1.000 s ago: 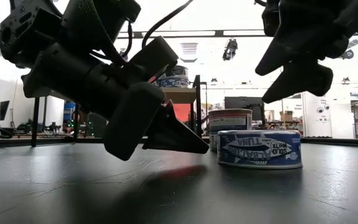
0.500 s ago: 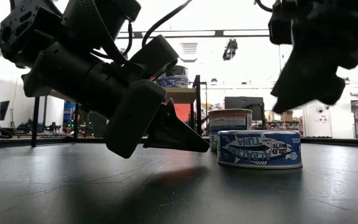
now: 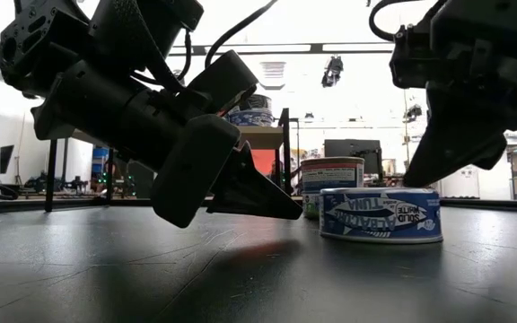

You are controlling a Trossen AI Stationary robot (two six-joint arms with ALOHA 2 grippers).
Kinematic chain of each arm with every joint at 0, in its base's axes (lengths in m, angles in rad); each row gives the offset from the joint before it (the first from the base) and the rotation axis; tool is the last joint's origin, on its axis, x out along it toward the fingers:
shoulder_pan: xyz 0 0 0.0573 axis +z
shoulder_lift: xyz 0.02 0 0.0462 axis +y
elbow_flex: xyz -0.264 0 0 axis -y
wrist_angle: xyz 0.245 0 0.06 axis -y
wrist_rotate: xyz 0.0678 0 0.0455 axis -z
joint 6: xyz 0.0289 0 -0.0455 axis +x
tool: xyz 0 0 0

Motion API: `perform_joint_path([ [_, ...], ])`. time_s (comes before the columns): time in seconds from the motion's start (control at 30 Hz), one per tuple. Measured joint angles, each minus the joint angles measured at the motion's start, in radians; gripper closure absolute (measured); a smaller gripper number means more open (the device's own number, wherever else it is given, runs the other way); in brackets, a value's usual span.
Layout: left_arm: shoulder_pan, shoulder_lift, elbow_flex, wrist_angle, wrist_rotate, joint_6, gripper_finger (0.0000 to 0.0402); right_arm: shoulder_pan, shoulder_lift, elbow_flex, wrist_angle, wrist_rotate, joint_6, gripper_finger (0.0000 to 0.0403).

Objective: Stack canned seafood by type on shelf
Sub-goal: Stack the blue tuna can on top of the blue tuna can on the shelf

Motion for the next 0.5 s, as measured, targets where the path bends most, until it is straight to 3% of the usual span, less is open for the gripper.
perform_joint_path([
  [0.5,-0.015,-0.047,0.001,-0.117,0.000,-0.017,0.0401,0.060,0.037,-0.002,-0.058,0.107,0.011,0.0394],
])
